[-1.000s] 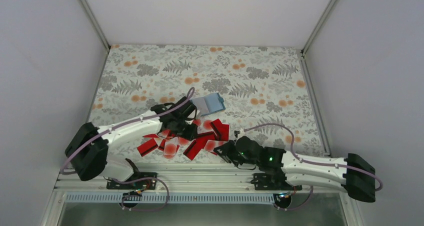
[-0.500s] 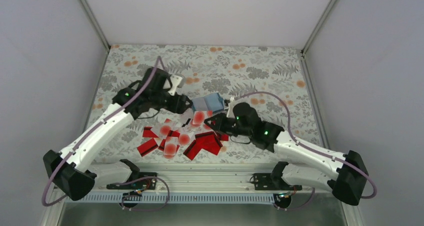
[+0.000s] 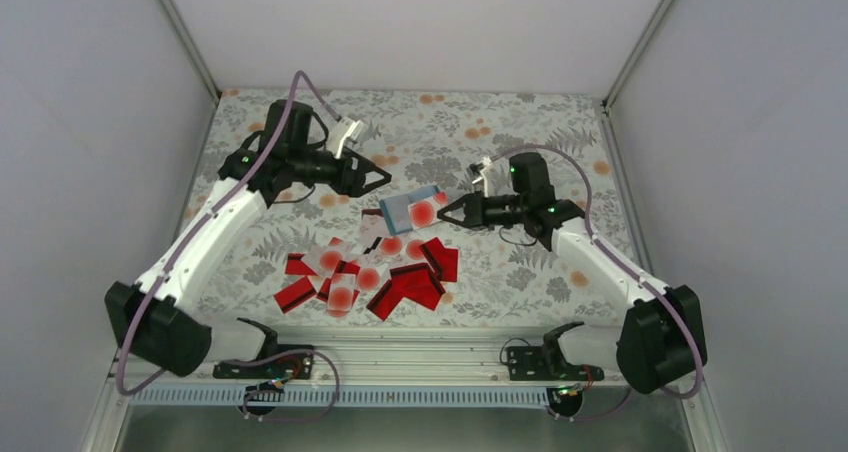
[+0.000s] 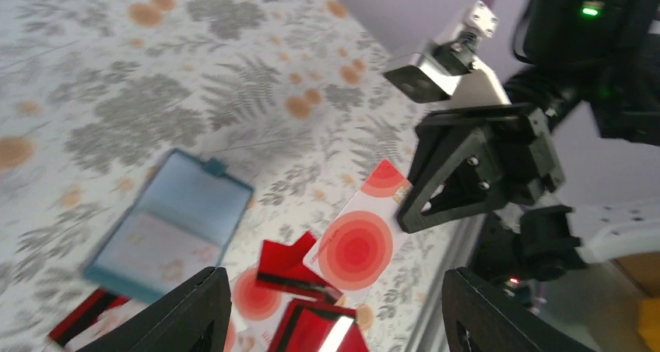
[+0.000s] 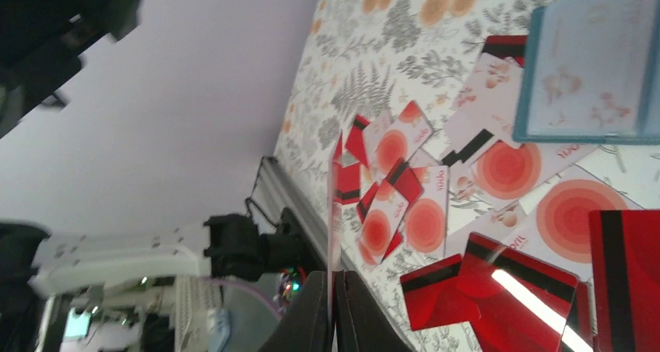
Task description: Put the credit cards into the card holder
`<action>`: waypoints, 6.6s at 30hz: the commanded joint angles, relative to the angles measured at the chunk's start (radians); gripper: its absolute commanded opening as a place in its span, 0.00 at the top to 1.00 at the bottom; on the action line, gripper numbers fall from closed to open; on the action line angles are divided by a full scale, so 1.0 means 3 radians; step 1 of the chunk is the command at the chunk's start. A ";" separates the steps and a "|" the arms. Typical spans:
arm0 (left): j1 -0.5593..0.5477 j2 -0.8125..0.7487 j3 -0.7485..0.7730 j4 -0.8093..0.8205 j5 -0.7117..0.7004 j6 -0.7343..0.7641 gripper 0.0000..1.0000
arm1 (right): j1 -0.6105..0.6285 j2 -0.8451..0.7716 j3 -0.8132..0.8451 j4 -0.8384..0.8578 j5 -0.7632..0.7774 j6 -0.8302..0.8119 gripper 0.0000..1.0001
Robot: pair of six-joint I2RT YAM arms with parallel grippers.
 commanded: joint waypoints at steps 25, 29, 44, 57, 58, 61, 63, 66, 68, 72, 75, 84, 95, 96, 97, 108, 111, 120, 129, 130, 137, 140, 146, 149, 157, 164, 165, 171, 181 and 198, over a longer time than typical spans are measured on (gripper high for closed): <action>-0.0116 0.1305 0.0615 -0.0534 0.2076 0.0996 0.42 | -0.0249 0.1081 0.1161 -0.0946 -0.2106 -0.1754 0.96; -0.0156 0.1295 0.0580 -0.0563 0.2059 0.0975 0.51 | -0.0232 0.1125 0.1212 -0.0991 -0.2097 -0.1778 0.96; -0.0228 0.1236 0.0476 -0.0583 0.1861 0.0949 0.75 | -0.0164 0.1182 0.1266 -0.1080 -0.2051 -0.1856 0.96; -0.0235 0.1206 0.0388 -0.0512 0.1911 0.0860 0.98 | -0.0144 0.1211 0.1334 -0.1082 -0.1894 -0.1802 0.83; -0.0237 0.1197 0.0367 -0.0464 0.1923 0.0812 0.98 | -0.0145 0.1204 0.1348 -0.1054 -0.1821 -0.1749 0.68; -0.0237 0.1098 0.0243 -0.0021 0.1870 0.0425 0.98 | -0.0148 0.1145 0.1378 -0.0877 -0.1525 -0.1533 0.38; -0.0236 0.1034 0.0139 0.0306 0.1670 0.0088 0.98 | -0.0157 0.1082 0.1356 -0.0667 -0.1268 -0.1321 0.33; -0.0237 0.0977 -0.0060 0.0752 0.1258 -0.0496 0.98 | -0.0204 0.1036 0.1294 -0.0434 -0.0722 -0.1040 0.31; -0.0239 0.0956 -0.0210 0.1000 0.0871 -0.0885 0.98 | -0.0268 0.1007 0.1212 -0.0341 -0.0281 -0.0818 0.32; -0.0238 0.0990 -0.0451 0.1179 0.0008 -0.1544 0.98 | -0.0367 0.1015 0.1062 -0.0322 0.0413 -0.0459 0.37; -0.0238 0.1099 -0.0568 0.1311 -0.0211 -0.1892 0.98 | -0.0411 0.1165 0.1037 -0.0407 0.0687 -0.0323 0.42; -0.0168 0.1565 -0.0301 0.1147 -0.0271 -0.1981 0.98 | -0.0419 0.1672 0.1234 -0.0354 0.0626 -0.0304 0.44; -0.0105 0.1848 -0.0261 0.1272 -0.0098 -0.2028 0.98 | -0.0417 0.2242 0.1654 -0.0370 0.0439 -0.0355 0.44; -0.0100 0.1873 -0.0244 0.1262 -0.0103 -0.2034 0.98 | -0.0419 0.2275 0.1668 -0.0376 0.0430 -0.0361 0.44; -0.0096 0.1900 -0.0231 0.1246 -0.0121 -0.2036 0.98 | -0.0419 0.2311 0.1679 -0.0386 0.0426 -0.0373 0.45; -0.0113 0.2155 -0.0243 0.1419 0.0022 -0.2152 0.98 | -0.0419 0.2562 0.1642 -0.0437 0.0351 -0.0493 0.49; -0.0127 0.2211 -0.0237 0.1423 0.0051 -0.2150 0.98 | -0.0419 0.2615 0.1633 -0.0401 0.0320 -0.0487 0.50; -0.0149 0.2381 -0.0149 0.1391 0.0102 -0.2150 0.98 | -0.0416 0.2746 0.1664 -0.0400 0.0309 -0.0528 0.53; -0.0155 0.2450 -0.0155 0.1464 0.0154 -0.2194 0.98 | -0.0419 0.2813 0.1598 -0.0383 0.0268 -0.0551 0.55; -0.0154 0.2459 -0.0161 0.1478 0.0160 -0.2204 0.98 | -0.0418 0.2820 0.1585 -0.0380 0.0263 -0.0552 0.56; -0.0155 0.2500 -0.0155 0.1574 0.0172 -0.2236 0.98 | -0.0419 0.2841 0.1474 -0.0349 0.0212 -0.0565 0.57; -0.0156 0.2520 -0.0139 0.1587 0.0168 -0.2232 0.98 | -0.0419 0.2838 0.1430 -0.0345 0.0193 -0.0567 0.58; -0.0148 0.2567 -0.0110 0.1622 0.0137 -0.2242 0.98 | -0.0414 0.2840 0.1376 -0.0339 0.0145 -0.0567 0.59; -0.0153 0.2590 -0.0100 0.1687 0.0138 -0.2269 0.98 | -0.0416 0.2840 0.1321 -0.0320 0.0112 -0.0563 0.59; -0.0136 0.2674 0.0011 0.1681 0.0078 -0.2218 0.98 | -0.0403 0.2827 0.1134 -0.0242 0.0047 -0.0525 0.60; -0.0123 0.2715 0.0012 0.1713 0.0021 -0.2154 0.97 | -0.0394 0.2859 0.1067 -0.0232 0.0033 -0.0526 0.61; -0.0125 0.2726 0.0008 0.1737 0.0023 -0.2148 0.98 | -0.0391 0.2866 0.1067 -0.0232 0.0027 -0.0527 0.61; -0.0124 0.2747 -0.0050 0.1868 -0.0028 -0.2119 0.98 | -0.0369 0.2885 0.1058 -0.0236 0.0022 -0.0532 0.61; -0.0135 0.2696 -0.0255 0.2250 -0.0117 -0.2153 0.98 | -0.0338 0.2934 0.1016 -0.0214 -0.0001 -0.0537 0.62; -0.0161 0.2708 -0.0409 0.2640 -0.0181 -0.2236 0.98 | -0.0253 0.2979 0.0989 -0.0235 -0.0006 -0.0540 0.64</action>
